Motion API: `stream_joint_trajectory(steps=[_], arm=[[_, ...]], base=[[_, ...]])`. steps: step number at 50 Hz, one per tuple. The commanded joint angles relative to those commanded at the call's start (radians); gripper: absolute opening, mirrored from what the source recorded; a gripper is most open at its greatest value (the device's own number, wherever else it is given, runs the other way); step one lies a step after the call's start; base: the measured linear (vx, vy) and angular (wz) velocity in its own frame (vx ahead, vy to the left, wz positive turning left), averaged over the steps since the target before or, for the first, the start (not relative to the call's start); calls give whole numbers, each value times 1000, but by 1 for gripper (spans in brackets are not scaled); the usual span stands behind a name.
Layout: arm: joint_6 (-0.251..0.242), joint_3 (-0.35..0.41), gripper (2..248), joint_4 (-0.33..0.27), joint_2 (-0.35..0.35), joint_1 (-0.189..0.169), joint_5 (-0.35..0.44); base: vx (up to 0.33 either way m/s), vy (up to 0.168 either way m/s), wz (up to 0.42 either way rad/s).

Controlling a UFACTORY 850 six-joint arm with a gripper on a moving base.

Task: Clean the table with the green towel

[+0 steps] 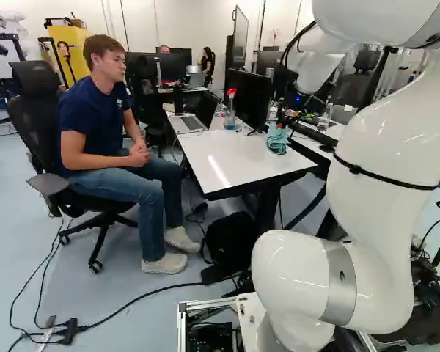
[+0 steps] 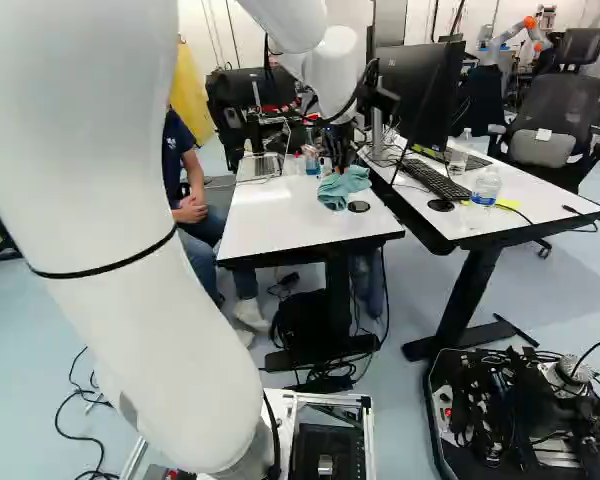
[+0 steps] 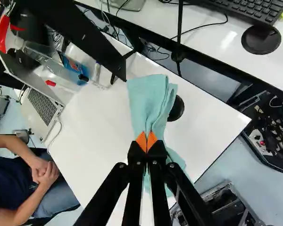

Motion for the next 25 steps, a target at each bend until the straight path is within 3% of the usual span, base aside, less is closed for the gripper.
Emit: stream_joint_trajectory(steps=[6, 7, 12, 13, 17, 18, 22, 23, 25], arm=[[0, -14, 22, 0, -13, -9, 0], [0, -16, 44, 0, -14, -10, 0], [0, -20, 44, 0, -18, -14, 0], [0, -20, 79, 0, -18, -14, 0], [0, -21, 79, 0, -19, -15, 0], [0, -21, 116, 0, -19, -15, 0], [0, -21, 116, 0, -19, -15, 0], [0, -21, 154, 0, -19, -15, 0], [0, -21, 154, 0, -19, -15, 0]], base=[[0, 0, 0], [0, 0, 0], [0, 0, 0], [0, 0, 0], [0, 0, 0], [0, 0, 0], [0, 0, 0], [0, 0, 0], [0, 0, 0]])
